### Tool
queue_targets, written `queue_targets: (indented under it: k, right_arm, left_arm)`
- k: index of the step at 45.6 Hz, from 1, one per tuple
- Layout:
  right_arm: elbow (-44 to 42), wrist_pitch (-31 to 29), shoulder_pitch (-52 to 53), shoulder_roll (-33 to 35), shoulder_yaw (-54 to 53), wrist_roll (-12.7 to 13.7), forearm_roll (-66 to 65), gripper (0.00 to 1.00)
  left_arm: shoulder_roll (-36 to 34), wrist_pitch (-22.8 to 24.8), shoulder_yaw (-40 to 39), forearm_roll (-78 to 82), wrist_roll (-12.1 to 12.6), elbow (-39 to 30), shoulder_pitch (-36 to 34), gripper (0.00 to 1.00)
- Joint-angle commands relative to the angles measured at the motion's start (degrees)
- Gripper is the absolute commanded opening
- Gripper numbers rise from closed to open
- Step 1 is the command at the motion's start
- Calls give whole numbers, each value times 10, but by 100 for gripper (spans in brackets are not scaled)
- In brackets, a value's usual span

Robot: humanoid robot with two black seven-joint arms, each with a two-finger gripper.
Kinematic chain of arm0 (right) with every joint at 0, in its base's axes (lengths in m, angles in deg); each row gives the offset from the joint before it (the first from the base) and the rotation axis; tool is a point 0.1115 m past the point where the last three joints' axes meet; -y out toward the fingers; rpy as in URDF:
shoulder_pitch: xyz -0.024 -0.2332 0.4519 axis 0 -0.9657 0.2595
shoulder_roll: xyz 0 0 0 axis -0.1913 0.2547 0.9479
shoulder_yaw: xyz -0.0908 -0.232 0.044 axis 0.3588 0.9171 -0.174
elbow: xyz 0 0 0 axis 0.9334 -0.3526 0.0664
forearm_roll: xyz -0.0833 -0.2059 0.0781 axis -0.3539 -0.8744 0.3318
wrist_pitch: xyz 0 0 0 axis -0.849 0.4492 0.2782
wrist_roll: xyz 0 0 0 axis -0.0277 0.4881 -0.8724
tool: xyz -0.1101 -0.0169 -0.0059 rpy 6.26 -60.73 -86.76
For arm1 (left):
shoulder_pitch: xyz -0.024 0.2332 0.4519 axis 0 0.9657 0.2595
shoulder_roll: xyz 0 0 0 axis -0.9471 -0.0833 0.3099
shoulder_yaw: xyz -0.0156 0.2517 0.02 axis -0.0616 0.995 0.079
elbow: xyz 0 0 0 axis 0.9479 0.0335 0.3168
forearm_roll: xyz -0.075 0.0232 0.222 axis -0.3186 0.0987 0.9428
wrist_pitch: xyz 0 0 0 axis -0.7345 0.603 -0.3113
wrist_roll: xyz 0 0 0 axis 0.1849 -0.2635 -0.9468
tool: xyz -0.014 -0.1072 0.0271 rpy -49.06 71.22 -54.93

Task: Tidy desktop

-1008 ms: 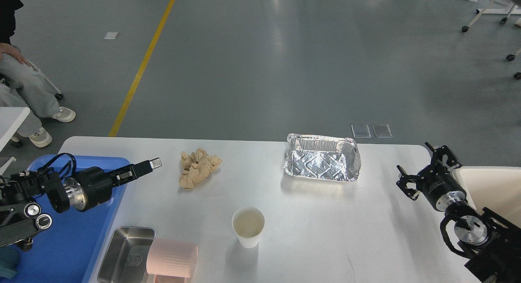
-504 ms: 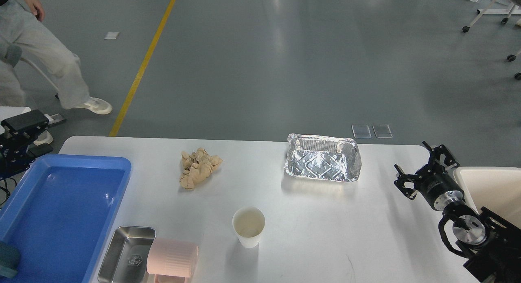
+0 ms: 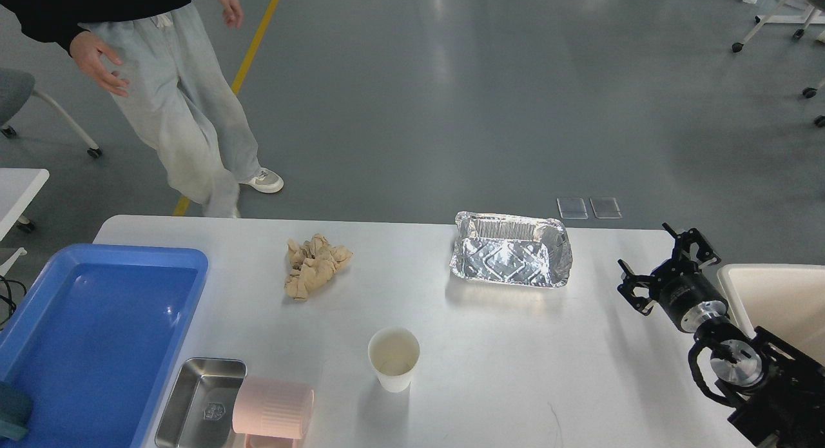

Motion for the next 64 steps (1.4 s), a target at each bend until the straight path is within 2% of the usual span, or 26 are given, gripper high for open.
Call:
queue_targets:
  k: [1,7,25,58,64]
  right_arm:
    - [0,0,1,-4,0,0,0,100]
    - [0,0,2,-8,0,0,0,100]
    - [0,0,2,-14,0,-1,-1,100]
    - [0,0,2,-17,1,-1,-1,100]
    - [0,1,2,-17,1,-1,-1,100]
  left_arm:
    - [-30,30,-7,-1,3,1,-1,96]
    - [-49,54,-7,-1,9,2,-4,96]
    - [-82,88,-7,-1,12,2,-34,96]
    - [-66,76,-5,-2,14,6,-38,96]
    - [-45,59,-3,-2,38,6,-38,96]
